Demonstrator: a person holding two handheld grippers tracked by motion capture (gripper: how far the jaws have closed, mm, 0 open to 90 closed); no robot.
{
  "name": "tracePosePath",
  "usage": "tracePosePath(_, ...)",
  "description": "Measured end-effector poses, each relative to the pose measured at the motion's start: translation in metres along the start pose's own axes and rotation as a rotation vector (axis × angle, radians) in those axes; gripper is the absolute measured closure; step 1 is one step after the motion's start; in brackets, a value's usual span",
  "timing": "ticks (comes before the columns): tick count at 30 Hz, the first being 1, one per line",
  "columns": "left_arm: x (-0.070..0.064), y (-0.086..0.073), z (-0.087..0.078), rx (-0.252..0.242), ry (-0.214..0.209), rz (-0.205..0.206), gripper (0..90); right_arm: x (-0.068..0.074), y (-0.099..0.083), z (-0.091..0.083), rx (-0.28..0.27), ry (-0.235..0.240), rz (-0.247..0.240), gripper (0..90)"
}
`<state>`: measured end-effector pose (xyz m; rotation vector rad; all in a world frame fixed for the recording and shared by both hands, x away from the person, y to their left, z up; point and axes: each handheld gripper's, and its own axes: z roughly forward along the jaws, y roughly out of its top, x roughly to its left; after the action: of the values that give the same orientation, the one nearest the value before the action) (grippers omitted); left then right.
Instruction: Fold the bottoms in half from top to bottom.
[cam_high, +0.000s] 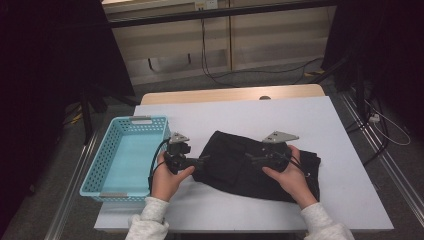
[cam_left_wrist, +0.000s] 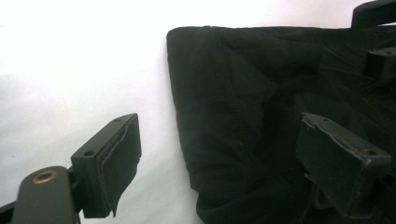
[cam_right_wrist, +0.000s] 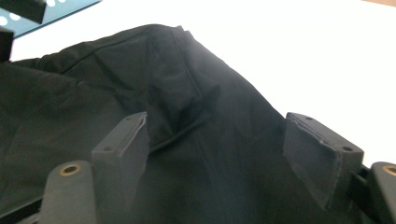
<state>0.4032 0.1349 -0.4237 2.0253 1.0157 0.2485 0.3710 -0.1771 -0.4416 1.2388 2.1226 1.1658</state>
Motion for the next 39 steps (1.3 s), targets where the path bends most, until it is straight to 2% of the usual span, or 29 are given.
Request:
tracePosePath(2, -0.001, 0.000, -0.001, 0.001, -0.001, 0.009, 14.7, 0.000, 0.002, 0.005, 0.003, 0.005, 0.010, 23.9)
tracePosePath(11, -0.003, -0.003, -0.003, 0.010, 0.011, 0.017, 14.8, 0.005, 0.011, 0.035, 0.040, 0.008, -0.026, 33.1)
tracePosePath(15, -0.004, -0.005, -0.005, 0.014, 0.011, 0.012, 14.7, 0.005, 0.012, 0.046, 0.072, 0.011, -0.019, 46.4)
tracePosePath(17, -0.005, -0.004, -0.006, 0.014, 0.010, 0.020, 14.5, 0.004, 0.011, 0.048, 0.071, 0.035, -0.001, 59.2)
tracePosePath(18, -0.005, -0.004, -0.007, 0.011, 0.011, 0.022, 14.5, 0.003, 0.011, 0.048, 0.072, 0.044, 0.000, 62.7)
tracePosePath(19, -0.006, -0.003, -0.008, 0.007, 0.011, 0.024, 14.4, 0.003, 0.011, 0.047, 0.067, 0.047, -0.007, 70.0)
tracePosePath(21, -0.007, -0.003, -0.009, 0.002, 0.012, 0.024, 14.4, 0.001, 0.012, 0.045, 0.061, 0.063, 0.007, 81.4)
tracePosePath(22, -0.007, -0.003, -0.009, 0.001, 0.014, 0.026, 14.4, 0.000, 0.012, 0.043, 0.057, 0.082, 0.021, 82.9)
tracePosePath(30, -0.005, -0.001, -0.014, -0.029, 0.030, 0.022, 15.1, -0.010, 0.014, 0.023, 0.028, 0.118, 0.090, 83.2)
tracePosePath(39, -0.009, -0.003, -0.002, 0.006, 0.030, 0.047, 16.0, -0.021, 0.004, 0.012, 0.029, 0.117, 0.119, 82.4)
